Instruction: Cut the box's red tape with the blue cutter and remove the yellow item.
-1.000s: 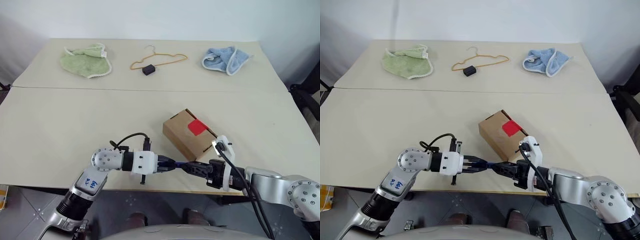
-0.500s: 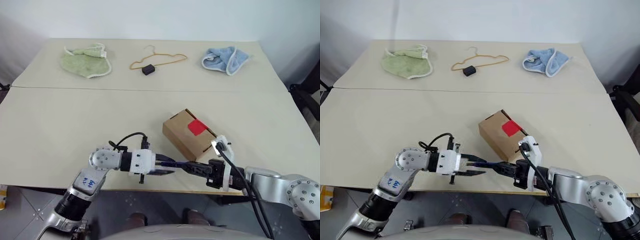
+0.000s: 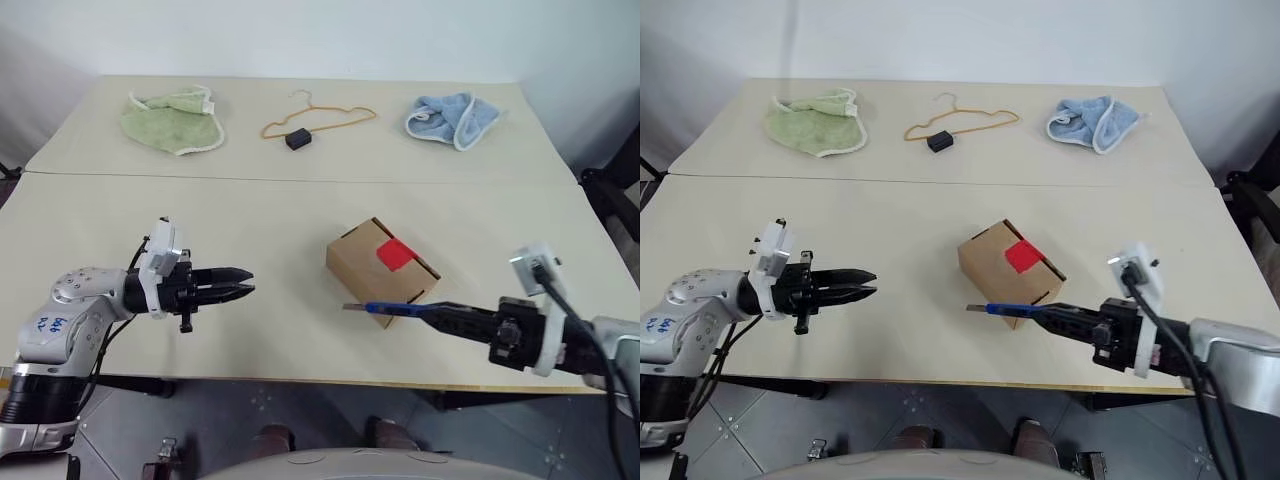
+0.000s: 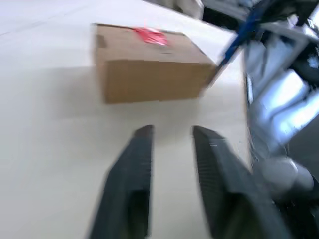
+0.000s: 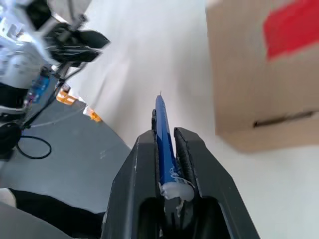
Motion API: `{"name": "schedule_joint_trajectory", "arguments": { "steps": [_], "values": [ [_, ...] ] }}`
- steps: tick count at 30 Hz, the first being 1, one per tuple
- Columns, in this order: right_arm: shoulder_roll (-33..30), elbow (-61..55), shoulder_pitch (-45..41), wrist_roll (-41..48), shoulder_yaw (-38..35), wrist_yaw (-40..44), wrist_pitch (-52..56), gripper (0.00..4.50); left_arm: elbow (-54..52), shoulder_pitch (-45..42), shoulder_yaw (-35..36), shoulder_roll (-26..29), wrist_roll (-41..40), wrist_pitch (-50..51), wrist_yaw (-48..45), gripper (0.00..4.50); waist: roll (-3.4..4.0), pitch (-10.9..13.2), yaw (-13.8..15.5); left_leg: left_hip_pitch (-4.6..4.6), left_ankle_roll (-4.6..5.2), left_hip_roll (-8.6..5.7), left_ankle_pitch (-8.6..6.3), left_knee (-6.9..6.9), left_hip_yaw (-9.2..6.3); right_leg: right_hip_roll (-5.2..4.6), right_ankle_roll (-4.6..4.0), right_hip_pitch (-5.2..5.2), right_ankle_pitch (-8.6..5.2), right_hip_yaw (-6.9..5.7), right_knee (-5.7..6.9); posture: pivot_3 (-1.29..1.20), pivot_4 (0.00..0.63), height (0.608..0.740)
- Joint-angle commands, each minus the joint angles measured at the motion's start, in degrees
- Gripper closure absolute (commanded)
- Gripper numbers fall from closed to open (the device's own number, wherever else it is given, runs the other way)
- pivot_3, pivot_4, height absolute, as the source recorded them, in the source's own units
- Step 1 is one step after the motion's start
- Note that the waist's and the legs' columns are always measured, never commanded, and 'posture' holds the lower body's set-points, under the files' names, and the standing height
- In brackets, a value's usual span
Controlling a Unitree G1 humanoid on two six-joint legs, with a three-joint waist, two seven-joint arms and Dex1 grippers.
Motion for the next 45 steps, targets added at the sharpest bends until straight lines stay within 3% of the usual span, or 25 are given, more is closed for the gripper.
{"name": "schedule_joint_trajectory", "arguments": {
  "steps": [1,5,9,16,19,23,29,40,45],
  "values": [
    [-3.3,2.6,-1.7,1.0,-7.1,4.0,1.3,4.33,0.6,-5.3,-2.8,-5.5,1.4,-0.9,2.3,4.5,-0.02,0.0,0.2,-0.02,-0.11,-0.03,0.06,0.06,0.0,-0.01,0.04,0.01,0.02,0.0,0.01,0.0,0.15,0.74],
    [-7.8,8.2,-9.1,-3.0,-5.4,6.3,1.1,4.33,3.0,-12.0,-6.5,-12.1,3.7,-0.5,4.5,4.5,-0.05,0.0,-0.1,-0.06,-0.16,-0.02,0.09,0.23,0.01,-0.01,0.1,0.03,0.06,0.0,0.03,0.0,0.15,0.74],
    [-13.8,15.7,-24.8,-10.2,8.0,5.3,3.1,4.33,8.7,-21.1,-12.3,-19.0,10.7,-3.0,8.1,4.5,-0.05,0.0,-0.4,-0.07,-0.16,-0.03,0.09,0.32,0.04,-0.01,0.1,0.01,0.06,0.03,0.05,0.0,0.15,0.74],
    [-6.0,26.0,-52.4,-25.8,26.1,8.7,12.5,4.33,15.8,-28.5,-17.5,-24.7,19.3,-3.8,12.4,4.5,-0.04,0.0,-0.9,-0.24,-0.14,-0.06,0.07,0.29,0.08,-0.02,0.14,-0.16,0.08,0.06,-0.04,0.0,0.15,0.74],
    [-2.6,28.9,-58.8,-33.3,30.2,12.2,15.2,4.33,16.5,-29.0,-20.5,-24.8,22.7,-2.6,12.2,4.5,-0.04,0.0,-0.7,-0.59,-0.16,-0.08,0.08,0.34,0.08,-0.03,0.16,-0.58,0.09,0.07,0.05,0.0,0.15,0.74],
    [-0.3,30.8,-62.4,-41.0,32.5,17.4,16.8,4.33,16.8,-29.2,-21.2,-25.8,24.5,-1.4,13.4,4.5,-0.04,0.0,-0.3,-1.12,-0.18,-0.08,0.09,0.64,0.08,-0.03,0.17,-1.01,0.09,0.04,0.11,0.0,0.15,0.74],
    [1.9,32.1,-64.5,-49.9,34.3,24.6,18.1,4.33,14.6,-27.9,-21.9,-26.0,25.9,1.1,14.1,4.5,-0.04,0.0,-0.2,-1.16,-0.15,-0.14,0.08,0.79,0.07,-0.06,0.27,-0.94,0.14,0.04,0.12,0.0,0.15,0.74],
    [3.8,30.8,-63.6,-58.0,34.5,32.9,20.3,4.33,12.3,-27.0,-22.4,-25.7,26.9,3.3,14.1,4.5,-0.02,0.0,-0.3,-1.11,-0.17,-0.14,0.09,0.85,0.08,-0.07,0.3,-0.93,0.16,0.05,0.23,0.0,0.15,0.74],
    [4.6,32.7,-67.1,-61.7,37.6,37.5,21.5,4.33,13.1,-28.3,-24.2,-26.2,28.3,3.2,13.6,4.5,-0.01,0.0,-0.3,-1.09,-0.17,-0.15,0.09,0.87,0.08,-0.07,0.3,-0.91,0.16,0.05,0.26,0.0,0.15,0.74]
  ]
}}
